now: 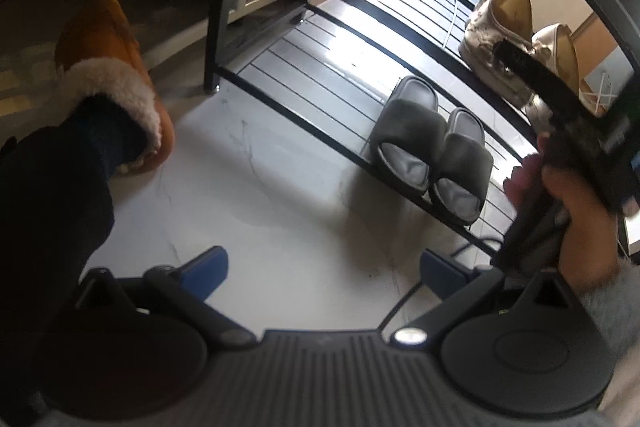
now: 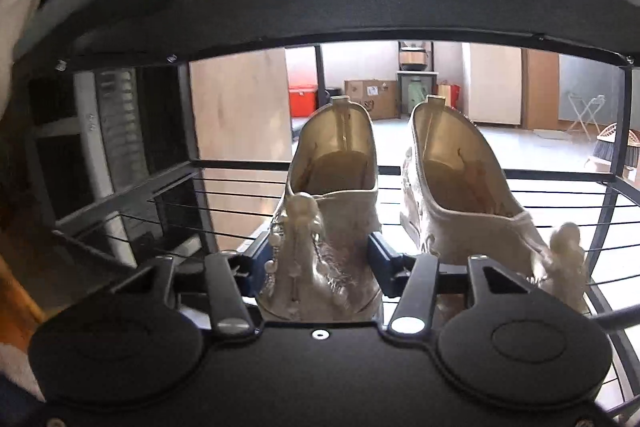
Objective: Organize scattered shoes
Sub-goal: 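Lower the white flats onto the upper shelf and open the right gripper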
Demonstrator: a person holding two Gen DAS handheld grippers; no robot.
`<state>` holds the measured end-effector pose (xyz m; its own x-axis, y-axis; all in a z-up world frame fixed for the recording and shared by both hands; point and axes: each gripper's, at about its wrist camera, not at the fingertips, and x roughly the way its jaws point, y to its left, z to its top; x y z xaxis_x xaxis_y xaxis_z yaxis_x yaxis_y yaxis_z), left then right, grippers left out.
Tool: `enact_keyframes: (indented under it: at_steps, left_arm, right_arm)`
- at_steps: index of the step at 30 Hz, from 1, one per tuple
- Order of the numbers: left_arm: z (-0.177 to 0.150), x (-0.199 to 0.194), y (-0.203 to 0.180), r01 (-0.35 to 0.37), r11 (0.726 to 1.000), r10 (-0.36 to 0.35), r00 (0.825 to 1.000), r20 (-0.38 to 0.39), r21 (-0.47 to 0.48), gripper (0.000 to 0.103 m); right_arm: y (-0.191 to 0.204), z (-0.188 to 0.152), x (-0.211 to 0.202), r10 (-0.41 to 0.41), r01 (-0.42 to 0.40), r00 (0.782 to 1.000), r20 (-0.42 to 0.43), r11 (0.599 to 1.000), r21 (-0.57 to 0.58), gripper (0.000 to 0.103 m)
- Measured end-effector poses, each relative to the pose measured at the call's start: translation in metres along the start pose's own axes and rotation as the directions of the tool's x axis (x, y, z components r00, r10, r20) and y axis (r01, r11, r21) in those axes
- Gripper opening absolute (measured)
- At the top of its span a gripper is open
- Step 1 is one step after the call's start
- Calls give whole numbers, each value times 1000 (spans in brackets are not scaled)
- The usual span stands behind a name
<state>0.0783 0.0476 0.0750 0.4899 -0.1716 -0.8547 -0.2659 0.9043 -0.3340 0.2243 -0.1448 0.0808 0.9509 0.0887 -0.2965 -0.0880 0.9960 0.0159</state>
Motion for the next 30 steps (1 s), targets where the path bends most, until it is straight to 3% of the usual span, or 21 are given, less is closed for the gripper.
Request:
enact_keyframes:
  at_steps: [4,6,7,8,13,16,21,30]
  left_arm:
    - [0,-1,-1,3,1000,-3,1000,2,3,102]
    - [-1,-2,-1,7,1000,-7,1000,0,7,102]
    - [-1,-2,0,9,1000,-9,1000,-3,8,102]
    - [-1,-2,0,9,1000,-9,1000,-9,9,102]
    - [-5,2,-1,8,1000,-8,999,-39,13,102]
    - [-7,4,-2,8,1000,-7,998,-58,15,102]
    - [-11,5,-5,0,999,2,999,-50,33,102]
    - [-12,8,-5,12,1000,-9,996,-94,25,102]
  right_arm:
    - [7,-1,6,-18,17,1000,-2,1000,-8,56]
    - [3,-2,-7,20,-20,1000,8,1000,17,67]
    - [1,-3,-18,45,-46,999,26,999,29,82]
    - [-2,-6,-33,58,-60,996,64,998,23,83]
    - [-19,-17,-97,-13,26,980,201,998,-63,82]
    - [-35,-25,-113,-149,177,962,229,978,-107,65]
    - [-68,-34,-86,-158,159,986,48,987,-21,66]
    - [-69,-29,-66,-110,110,993,40,994,9,58]
